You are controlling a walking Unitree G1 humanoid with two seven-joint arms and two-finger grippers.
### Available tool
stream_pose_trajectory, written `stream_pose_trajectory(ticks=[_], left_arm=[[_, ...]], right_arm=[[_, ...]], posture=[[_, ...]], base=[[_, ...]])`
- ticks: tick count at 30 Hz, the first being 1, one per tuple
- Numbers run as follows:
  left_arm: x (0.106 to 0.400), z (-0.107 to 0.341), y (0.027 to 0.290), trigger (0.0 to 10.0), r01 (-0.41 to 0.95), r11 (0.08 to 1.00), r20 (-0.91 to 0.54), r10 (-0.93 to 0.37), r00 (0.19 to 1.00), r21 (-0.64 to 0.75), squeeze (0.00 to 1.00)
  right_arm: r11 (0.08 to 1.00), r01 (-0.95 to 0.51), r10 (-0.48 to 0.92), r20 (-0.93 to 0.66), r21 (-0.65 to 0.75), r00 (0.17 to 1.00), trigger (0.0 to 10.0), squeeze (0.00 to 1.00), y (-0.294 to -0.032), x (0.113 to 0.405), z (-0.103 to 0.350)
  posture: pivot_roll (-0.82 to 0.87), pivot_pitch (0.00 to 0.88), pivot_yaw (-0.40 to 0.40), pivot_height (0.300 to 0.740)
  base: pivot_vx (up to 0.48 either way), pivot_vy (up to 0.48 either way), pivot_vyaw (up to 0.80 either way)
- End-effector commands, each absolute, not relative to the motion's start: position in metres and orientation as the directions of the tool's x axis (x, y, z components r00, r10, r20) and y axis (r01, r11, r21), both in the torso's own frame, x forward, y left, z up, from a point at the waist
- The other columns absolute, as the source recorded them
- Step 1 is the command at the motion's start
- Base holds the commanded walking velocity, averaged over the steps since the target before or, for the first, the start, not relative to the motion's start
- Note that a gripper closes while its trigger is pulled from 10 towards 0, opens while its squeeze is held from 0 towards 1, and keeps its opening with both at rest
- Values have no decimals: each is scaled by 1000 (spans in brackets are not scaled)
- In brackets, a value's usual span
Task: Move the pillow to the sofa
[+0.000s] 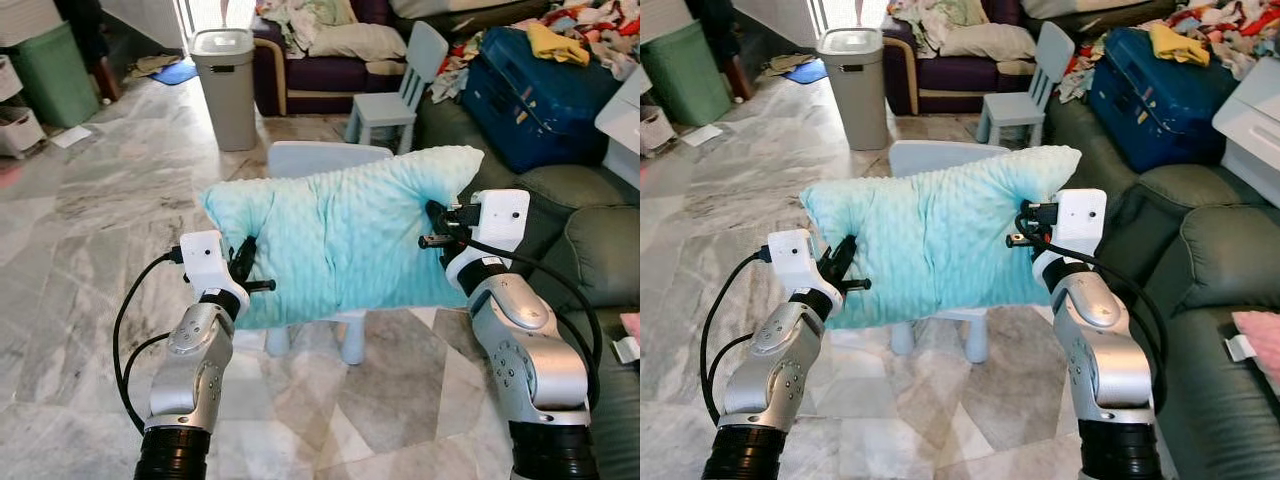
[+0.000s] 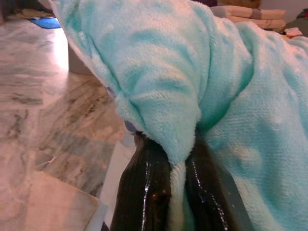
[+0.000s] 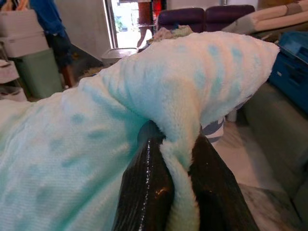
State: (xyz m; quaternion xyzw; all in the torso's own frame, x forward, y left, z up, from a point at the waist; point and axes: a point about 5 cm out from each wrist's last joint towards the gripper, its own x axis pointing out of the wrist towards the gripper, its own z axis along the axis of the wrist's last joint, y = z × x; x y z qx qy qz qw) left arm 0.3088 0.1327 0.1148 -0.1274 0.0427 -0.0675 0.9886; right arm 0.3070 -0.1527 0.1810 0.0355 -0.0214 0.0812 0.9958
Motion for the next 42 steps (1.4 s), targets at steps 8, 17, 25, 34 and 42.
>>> stream_pose_trajectory(ticks=[8,17,25,34,42], left_arm=[[310,117,131,10000,122,962,-77,-144,987,-245,0],[310,116,132,10000,109,963,-84,-134,987,-245,0],[310,116,132,10000,108,963,-86,-133,987,-245,0],[311,117,133,10000,105,964,-85,-130,988,-245,0],[312,118,133,10000,113,963,-76,-135,988,-243,0]], right_arm=[[982,-177,173,70,60,982,10000,0,-150,304,186],[983,-176,172,70,60,983,10000,0,-151,304,187],[983,-174,170,70,60,983,10000,0,-151,304,187],[983,-172,167,76,57,983,10000,0,-152,305,188],[984,-171,167,73,57,983,10000,0,-152,305,187]], posture=[[-96,0,16,740],[-96,0,14,740],[-96,0,14,740],[-96,0,14,740],[-97,0,18,740]], base=[[-226,0,0],[-317,0,0],[-330,0,0],[-328,0,0],[-241,0,0]])
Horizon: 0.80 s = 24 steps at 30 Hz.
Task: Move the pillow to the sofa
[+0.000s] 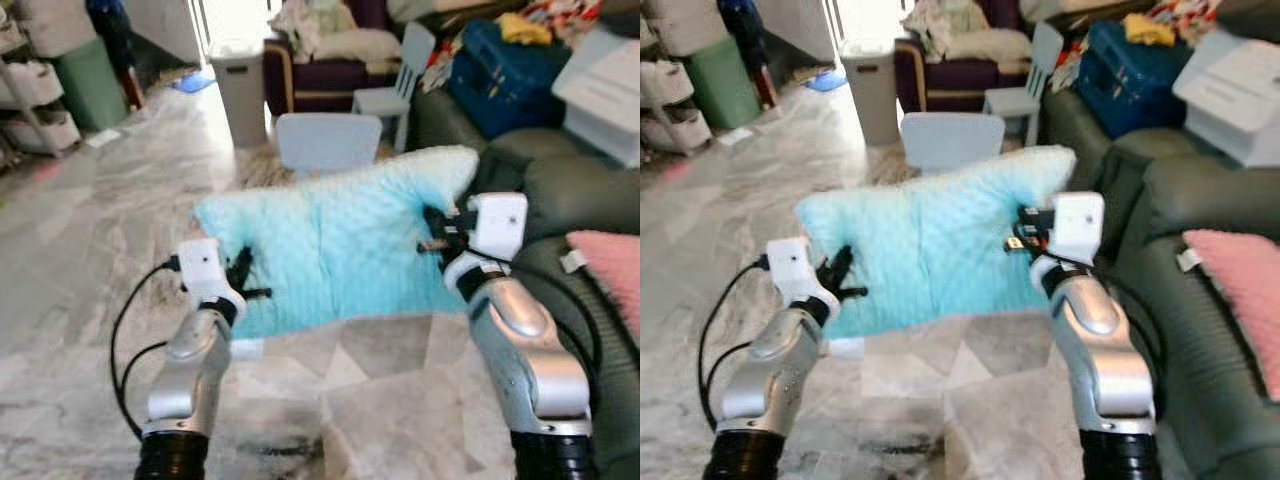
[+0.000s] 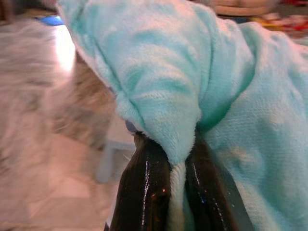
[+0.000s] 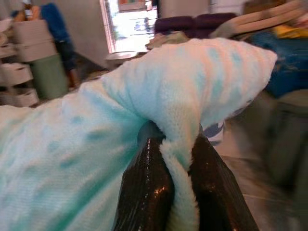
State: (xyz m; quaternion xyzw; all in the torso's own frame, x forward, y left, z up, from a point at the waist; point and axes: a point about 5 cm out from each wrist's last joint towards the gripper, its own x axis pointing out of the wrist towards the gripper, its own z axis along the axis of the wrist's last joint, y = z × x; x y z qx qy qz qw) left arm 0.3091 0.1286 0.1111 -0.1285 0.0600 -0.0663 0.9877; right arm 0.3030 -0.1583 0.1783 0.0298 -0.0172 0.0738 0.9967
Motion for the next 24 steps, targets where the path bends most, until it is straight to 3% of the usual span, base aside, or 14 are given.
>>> stream_pose_trajectory(ticks=[1,16,24], left_arm=[[312,118,133,10000,112,963,-76,-134,988,-244,0],[312,123,135,10000,136,962,-27,-146,989,-236,0],[311,124,137,10000,144,961,-15,-152,988,-237,0]], right_arm=[[983,-172,168,73,58,983,10000,0,-152,305,187],[983,-176,172,69,59,983,10000,0,-150,305,187],[982,-176,173,60,64,983,10000,0,-149,305,186]], posture=[[-97,0,16,740],[-93,0,17,740],[-94,0,18,740]], base=[[0,0,0],[0,0,0],[0,0,-781]])
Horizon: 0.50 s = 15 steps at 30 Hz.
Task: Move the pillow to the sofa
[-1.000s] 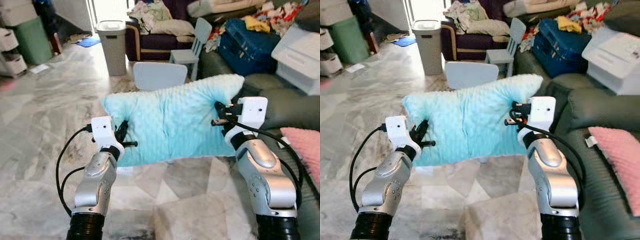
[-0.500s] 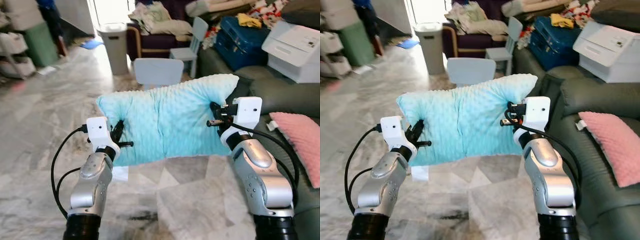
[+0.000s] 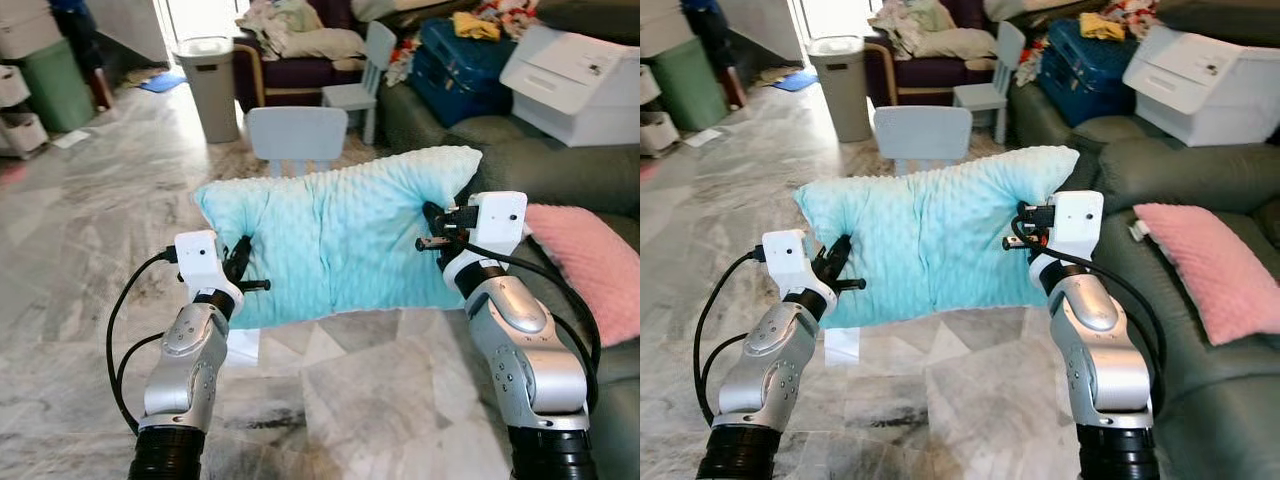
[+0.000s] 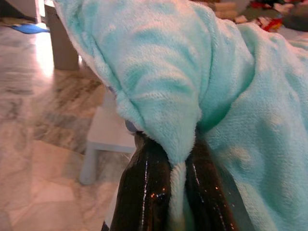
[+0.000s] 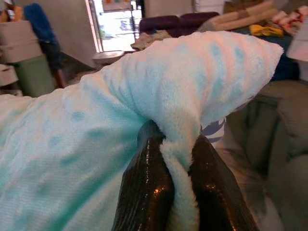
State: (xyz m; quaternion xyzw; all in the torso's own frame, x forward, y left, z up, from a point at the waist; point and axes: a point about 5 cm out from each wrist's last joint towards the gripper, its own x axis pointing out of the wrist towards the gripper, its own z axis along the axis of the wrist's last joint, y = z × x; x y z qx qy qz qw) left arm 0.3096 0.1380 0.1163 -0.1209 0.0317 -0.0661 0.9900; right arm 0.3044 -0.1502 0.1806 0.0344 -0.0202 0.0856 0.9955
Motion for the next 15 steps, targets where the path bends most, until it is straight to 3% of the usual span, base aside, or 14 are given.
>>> stream_pose_trajectory(ticks=[1,12,15], left_arm=[[311,123,137,10000,144,960,-17,-152,988,-239,0],[308,124,137,10000,173,951,-10,-182,983,-258,0],[308,123,136,10000,182,945,-11,-192,981,-270,0]], right_arm=[[982,-176,173,60,64,983,10000,0,-149,305,186],[982,-178,175,58,62,983,10000,0,-149,305,186],[982,-178,175,57,61,983,10000,0,-149,305,186]], posture=[[-93,0,18,740],[-94,0,19,740],[-94,0,19,740]], base=[[0,0,-781],[0,0,-781],[291,0,-781]])
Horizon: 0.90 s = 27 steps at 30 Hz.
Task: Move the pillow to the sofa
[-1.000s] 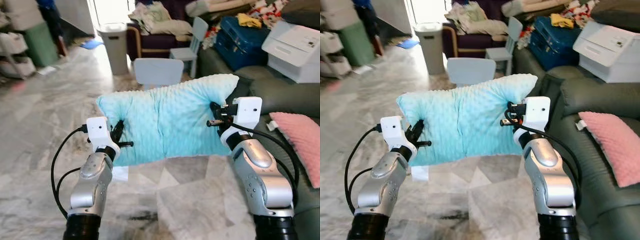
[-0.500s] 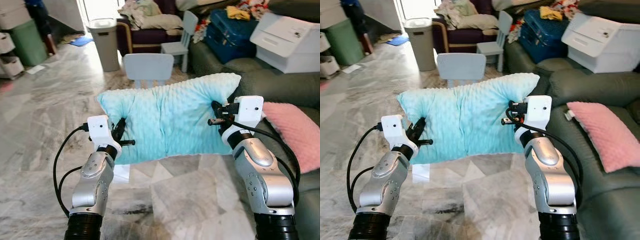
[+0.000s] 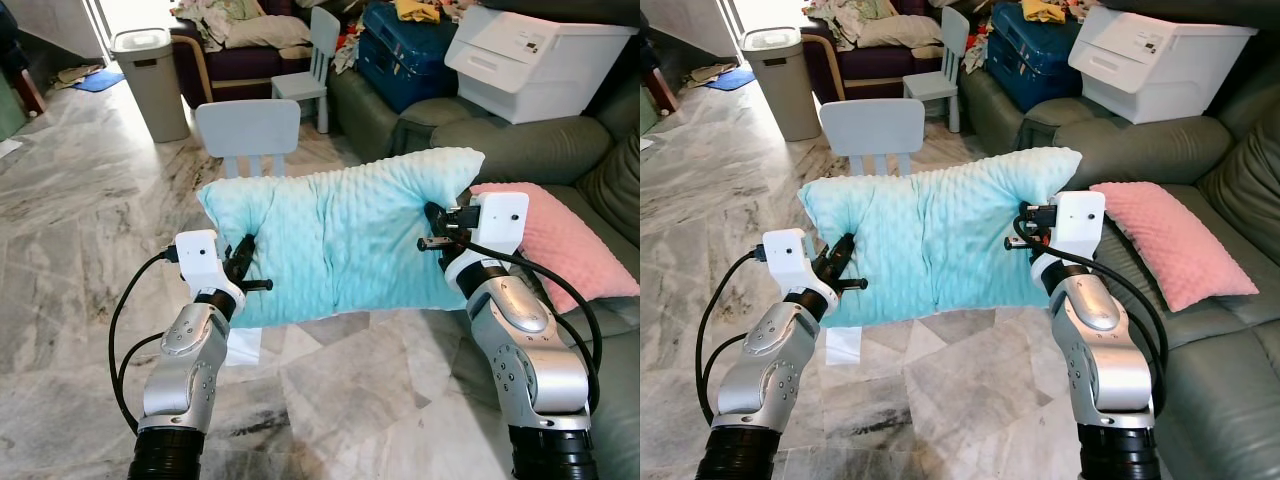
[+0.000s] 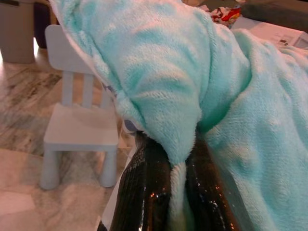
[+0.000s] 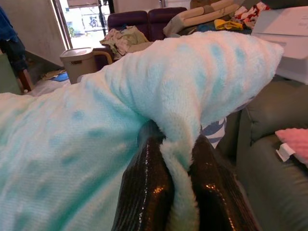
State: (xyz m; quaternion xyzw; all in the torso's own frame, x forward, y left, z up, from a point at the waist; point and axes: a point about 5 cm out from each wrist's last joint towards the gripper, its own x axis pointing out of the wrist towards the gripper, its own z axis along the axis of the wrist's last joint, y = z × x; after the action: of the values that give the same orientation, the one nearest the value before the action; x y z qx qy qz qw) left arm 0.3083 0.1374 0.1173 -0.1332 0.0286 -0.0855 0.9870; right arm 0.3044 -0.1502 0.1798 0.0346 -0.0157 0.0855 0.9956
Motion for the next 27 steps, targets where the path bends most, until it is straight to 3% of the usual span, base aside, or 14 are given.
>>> stream_pose_trajectory(ticks=[1,27], left_arm=[[308,123,136,10000,182,945,-11,-192,981,-270,0],[306,121,132,10000,200,937,-23,-215,976,-286,0]], right_arm=[[982,-178,175,57,61,983,10000,0,-149,305,186],[983,-177,174,54,55,983,10000,0,-149,304,187]], posture=[[-94,0,19,740],[-99,0,17,740]], base=[[311,0,-781],[334,0,-781]])
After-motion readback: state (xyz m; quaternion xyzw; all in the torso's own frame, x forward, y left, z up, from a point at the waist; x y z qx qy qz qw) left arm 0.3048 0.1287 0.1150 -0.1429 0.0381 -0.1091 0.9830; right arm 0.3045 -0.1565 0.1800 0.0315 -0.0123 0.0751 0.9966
